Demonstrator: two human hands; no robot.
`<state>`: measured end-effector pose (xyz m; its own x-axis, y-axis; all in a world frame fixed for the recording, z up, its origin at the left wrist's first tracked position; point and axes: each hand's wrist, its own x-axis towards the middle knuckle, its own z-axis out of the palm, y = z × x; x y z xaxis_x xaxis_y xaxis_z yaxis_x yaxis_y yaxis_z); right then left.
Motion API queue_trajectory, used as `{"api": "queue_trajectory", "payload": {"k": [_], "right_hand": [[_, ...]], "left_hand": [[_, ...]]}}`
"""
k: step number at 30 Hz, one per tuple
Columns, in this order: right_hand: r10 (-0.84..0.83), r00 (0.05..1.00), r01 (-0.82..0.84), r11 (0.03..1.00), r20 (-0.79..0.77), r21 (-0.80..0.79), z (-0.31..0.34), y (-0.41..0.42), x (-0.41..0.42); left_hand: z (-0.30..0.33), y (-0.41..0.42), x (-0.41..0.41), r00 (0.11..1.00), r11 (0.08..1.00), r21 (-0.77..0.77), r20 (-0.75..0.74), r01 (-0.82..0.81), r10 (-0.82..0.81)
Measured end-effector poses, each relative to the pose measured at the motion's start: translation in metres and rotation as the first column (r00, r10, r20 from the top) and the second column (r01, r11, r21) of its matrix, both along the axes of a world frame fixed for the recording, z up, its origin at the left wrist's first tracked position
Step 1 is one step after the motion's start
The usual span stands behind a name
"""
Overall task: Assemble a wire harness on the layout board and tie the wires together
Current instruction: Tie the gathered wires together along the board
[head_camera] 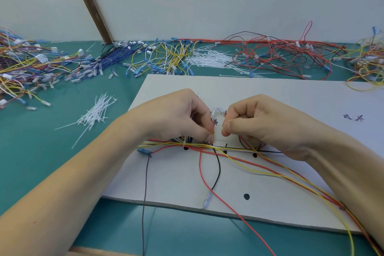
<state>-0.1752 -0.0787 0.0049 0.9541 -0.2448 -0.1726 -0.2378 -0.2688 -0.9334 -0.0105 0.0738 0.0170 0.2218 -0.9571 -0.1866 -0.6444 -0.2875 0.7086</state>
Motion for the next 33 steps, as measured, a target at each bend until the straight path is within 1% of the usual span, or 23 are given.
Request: {"api": "queue_trajectory", "payload": {"k": [3,5,8,10,12,14,16,18,19,20,22,24,26,29,31,32,33], "right_hand": [[0.006,1.0,-0.006,1.0,-0.004,-0.005,0.002,0.0,-0.001],[0.018,1.0,-0.018,0.999,-0.003,-0.049,0.003,0.0,-0.001],[0.054,0.998,-0.047,0.971,0.02,-0.235,0.008,0.001,-0.003],[0.09,0.996,-0.085,0.935,-0.002,-0.346,0.019,-0.002,-0.006],[0.071,0.997,-0.082,0.907,-0.043,-0.412,0.034,-0.01,-0.015],[0.03,0.994,-0.078,0.882,-0.109,-0.464,0.051,-0.021,-0.027],[0.013,0.983,-0.109,0.845,-0.184,-0.523,0.066,-0.031,-0.041],[0.009,0.972,-0.149,0.799,-0.235,-0.582,0.076,-0.037,-0.057],[0.009,0.967,-0.168,0.773,-0.255,-0.612,0.08,-0.037,-0.065],[0.011,0.96,-0.196,0.741,-0.281,-0.642,0.081,-0.036,-0.073],[0.022,0.931,-0.282,0.68,-0.365,-0.677,0.076,-0.029,-0.09],[0.027,0.907,-0.33,0.665,-0.421,-0.67,0.061,-0.017,-0.105],[-0.03,0.929,-0.26,0.655,-0.368,-0.71,0.041,-0.004,-0.115],[-0.176,0.964,-0.062,0.583,-0.201,-0.81,0.015,0.015,-0.123],[-0.21,0.97,0.017,0.554,-0.12,-0.832,0.008,0.025,-0.125],[-0.215,0.973,0.05,0.569,-0.09,-0.821,0.007,0.027,-0.125],[-0.223,0.973,0.097,0.62,-0.056,-0.778,0.008,0.027,-0.127]], "left_hand": [[0.0,0.001,0.0,1.0,1.0,-0.005,-0.006,0.014,-0.014],[-0.002,0.002,0.001,0.999,1.0,-0.02,-0.024,0.021,-0.021],[-0.006,0.006,0.002,0.999,0.998,-0.066,-0.044,0.022,-0.025],[-0.009,0.011,0.002,0.997,0.996,-0.093,-0.068,0.012,-0.019],[-0.01,0.014,0.002,0.998,0.992,-0.126,-0.07,-0.013,0.004],[-0.01,0.014,-0.001,1.0,0.979,-0.201,0.005,-0.028,0.029],[-0.011,0.013,-0.009,0.993,0.939,-0.344,0.099,-0.02,0.058],[-0.009,0.012,-0.018,0.978,0.887,-0.461,0.201,0.036,0.065],[-0.009,0.012,-0.023,0.971,0.871,-0.485,0.234,0.078,0.043],[-0.009,0.012,-0.027,0.967,0.867,-0.482,0.255,0.125,0.002],[-0.01,0.013,-0.033,0.947,0.89,-0.399,0.307,0.221,-0.097],[-0.013,0.012,-0.036,0.92,0.911,-0.304,0.357,0.278,-0.162],[-0.014,0.012,-0.038,0.917,0.913,-0.291,0.36,0.287,-0.174],[-0.015,0.011,-0.039,0.932,0.907,-0.336,0.334,0.255,-0.139],[-0.015,0.011,-0.039,0.951,0.91,-0.358,0.292,0.211,-0.106],[-0.016,0.011,-0.039,0.96,0.913,-0.362,0.265,0.188,-0.093],[-0.016,0.011,-0.039,0.967,0.916,-0.364,0.24,0.17,-0.084]]}}
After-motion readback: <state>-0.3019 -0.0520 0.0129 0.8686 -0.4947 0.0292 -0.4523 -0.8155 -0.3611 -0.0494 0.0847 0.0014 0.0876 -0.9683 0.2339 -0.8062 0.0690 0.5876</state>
